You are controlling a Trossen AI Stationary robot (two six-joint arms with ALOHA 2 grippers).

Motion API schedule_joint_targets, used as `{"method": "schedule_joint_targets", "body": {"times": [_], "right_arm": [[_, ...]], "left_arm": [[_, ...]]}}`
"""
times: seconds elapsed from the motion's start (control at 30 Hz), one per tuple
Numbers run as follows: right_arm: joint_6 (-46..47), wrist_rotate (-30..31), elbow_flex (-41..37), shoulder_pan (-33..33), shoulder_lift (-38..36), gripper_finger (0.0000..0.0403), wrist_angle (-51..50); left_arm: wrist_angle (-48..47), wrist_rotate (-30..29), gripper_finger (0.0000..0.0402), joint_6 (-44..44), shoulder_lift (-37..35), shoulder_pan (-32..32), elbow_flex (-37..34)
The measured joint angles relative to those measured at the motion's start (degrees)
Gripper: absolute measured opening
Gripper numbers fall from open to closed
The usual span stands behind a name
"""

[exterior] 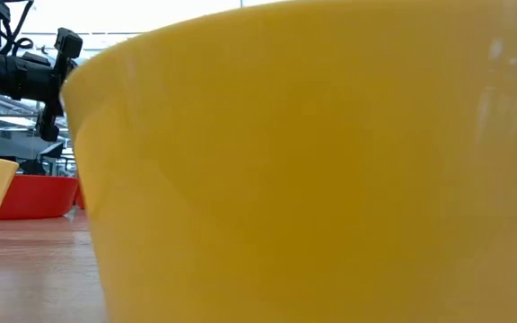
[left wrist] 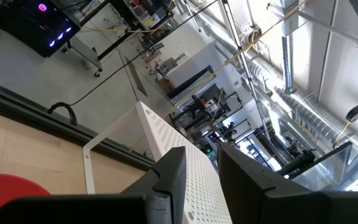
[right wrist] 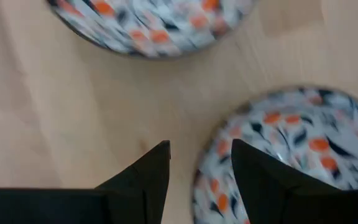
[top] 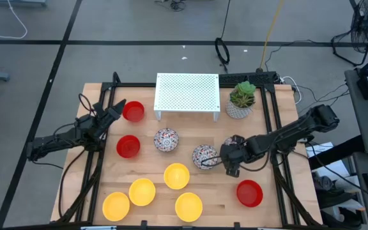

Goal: Pick & Place Mini bowls
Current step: Put the white patterned bowl on the shelf

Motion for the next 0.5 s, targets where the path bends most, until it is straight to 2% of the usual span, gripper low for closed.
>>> {"method": "schedule_joint_targets", "body": {"times": [0.13,0.33,0.43,0.5], "right_arm": [[1.9,1.3,0.0,0.0,1.6,0.016,-3.7],[3.0,1.4,-1.5,0.0,3.1,0.0157,-3.6],[3.9,1.5,-2.4,0.0,3.2,0.0134,-3.6],[3.9,1.5,-2.6,0.0,3.2,0.0105,-3.7]], "left_arm": [[0.0,0.0,0.0093,0.0,0.0,0.0,0.0],[0.0,0.0,0.0093,0.0,0.0,0.0,0.0],[0.0,0.0,0.0093,0.0,0.0,0.0,0.0],[0.0,0.0,0.0093,0.0,0.0,0.0,0.0]]}}
